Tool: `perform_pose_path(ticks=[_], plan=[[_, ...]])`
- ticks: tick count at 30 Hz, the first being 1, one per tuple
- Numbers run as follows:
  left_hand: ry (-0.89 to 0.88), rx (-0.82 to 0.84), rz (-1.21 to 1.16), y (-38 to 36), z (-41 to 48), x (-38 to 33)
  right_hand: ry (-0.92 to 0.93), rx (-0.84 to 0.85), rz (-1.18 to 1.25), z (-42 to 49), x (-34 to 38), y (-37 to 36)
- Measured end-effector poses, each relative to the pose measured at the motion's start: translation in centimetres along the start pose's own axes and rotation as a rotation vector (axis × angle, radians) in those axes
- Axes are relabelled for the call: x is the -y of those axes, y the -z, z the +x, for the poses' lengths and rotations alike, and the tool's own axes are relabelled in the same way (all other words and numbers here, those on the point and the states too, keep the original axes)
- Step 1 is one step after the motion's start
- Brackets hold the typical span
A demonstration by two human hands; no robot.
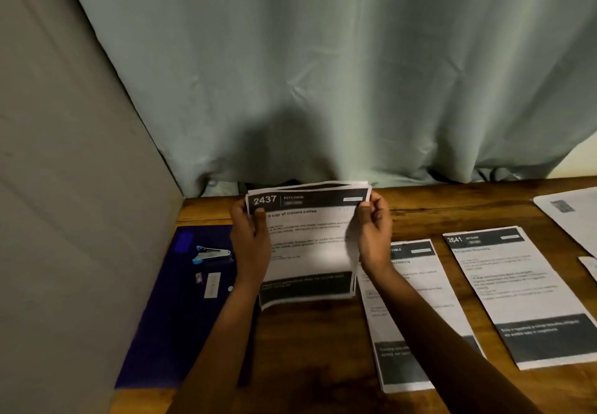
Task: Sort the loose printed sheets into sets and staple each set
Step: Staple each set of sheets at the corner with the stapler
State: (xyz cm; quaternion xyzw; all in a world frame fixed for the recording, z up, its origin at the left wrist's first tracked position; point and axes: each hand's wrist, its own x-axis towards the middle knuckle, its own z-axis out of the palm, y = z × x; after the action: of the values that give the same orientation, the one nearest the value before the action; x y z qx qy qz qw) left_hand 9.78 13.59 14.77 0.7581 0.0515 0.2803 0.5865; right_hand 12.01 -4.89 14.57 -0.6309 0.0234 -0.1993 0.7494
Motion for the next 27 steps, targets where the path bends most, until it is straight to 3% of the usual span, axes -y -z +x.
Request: perform_pose_path(ticks=[5, 10, 22, 27], plan=[[-0.082, -0.049, 0.008, 0.3, -1.5, -0.7, 0.096, 0.029, -0.129, -1.4, 0.2, 0.1], [0.037, -0.062, 0.071, 0.3, -2.9, 0.4, 0.020, 0.090, -0.170, -2.3, -0.9, 0.3], [0.059, -0.028, 0.136, 0.1, -2.1, 1.2, 0.010, 0.143, -0.294, -1.4, -1.2, 0.6], [0.058, -0.051, 0.183, -0.1, -1.2, 1.2, 0.061, 0.087, -0.392, -0.6, -0.8, 0.3]])
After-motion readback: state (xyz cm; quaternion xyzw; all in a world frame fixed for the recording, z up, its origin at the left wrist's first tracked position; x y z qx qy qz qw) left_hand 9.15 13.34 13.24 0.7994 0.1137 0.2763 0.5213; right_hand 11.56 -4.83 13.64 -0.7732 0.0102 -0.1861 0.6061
